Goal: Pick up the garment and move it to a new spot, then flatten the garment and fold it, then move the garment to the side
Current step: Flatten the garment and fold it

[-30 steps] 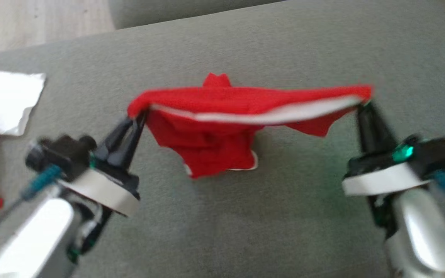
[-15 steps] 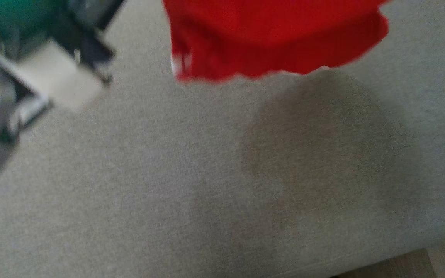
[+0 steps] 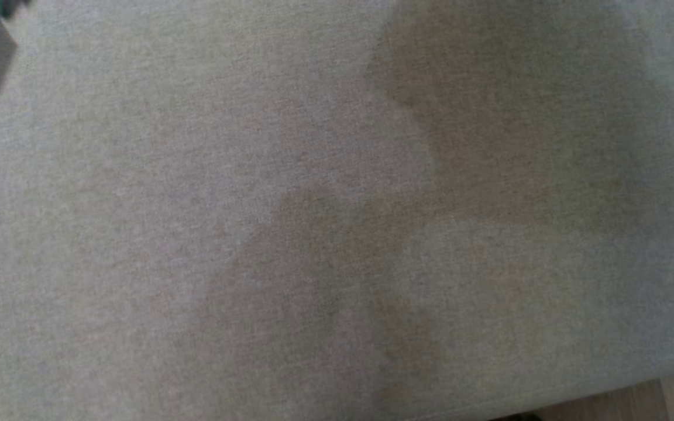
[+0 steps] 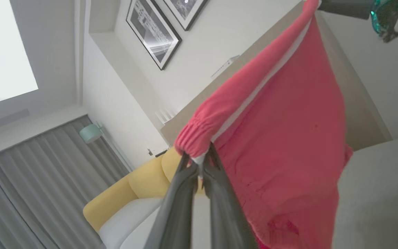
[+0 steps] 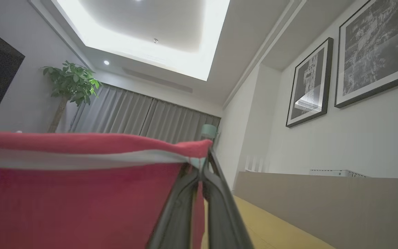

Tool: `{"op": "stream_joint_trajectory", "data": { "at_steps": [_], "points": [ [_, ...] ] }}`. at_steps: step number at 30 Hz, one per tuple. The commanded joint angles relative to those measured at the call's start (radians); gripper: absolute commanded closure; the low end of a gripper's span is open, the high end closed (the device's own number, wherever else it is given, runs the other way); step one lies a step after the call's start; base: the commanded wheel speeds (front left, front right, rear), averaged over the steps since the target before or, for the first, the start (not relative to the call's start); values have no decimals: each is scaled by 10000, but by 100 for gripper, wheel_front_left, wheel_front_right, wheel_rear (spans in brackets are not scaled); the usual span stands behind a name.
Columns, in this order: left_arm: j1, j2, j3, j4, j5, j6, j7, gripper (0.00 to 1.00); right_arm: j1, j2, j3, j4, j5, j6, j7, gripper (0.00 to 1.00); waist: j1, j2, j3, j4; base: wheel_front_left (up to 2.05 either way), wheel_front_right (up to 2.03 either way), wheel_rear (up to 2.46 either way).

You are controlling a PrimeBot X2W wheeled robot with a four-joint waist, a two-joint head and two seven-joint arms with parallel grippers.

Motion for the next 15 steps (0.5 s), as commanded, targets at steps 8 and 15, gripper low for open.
{"op": "stream_joint_trajectory", "data": {
  "at_steps": [8,15],
  "points": [
    [3226,1085,-737,-912,210,859,-421,100,3990,196,225,-1235,-120,-7,-7,100,-3,0,-366,-166,0,0,0],
    [7189,1225,-2030,-1429,-286,1813,-499,100,7504,551,-49,-1448,106,-7,-7,100,-3,0,-1036,-370,0,0,0]
  ]
}}
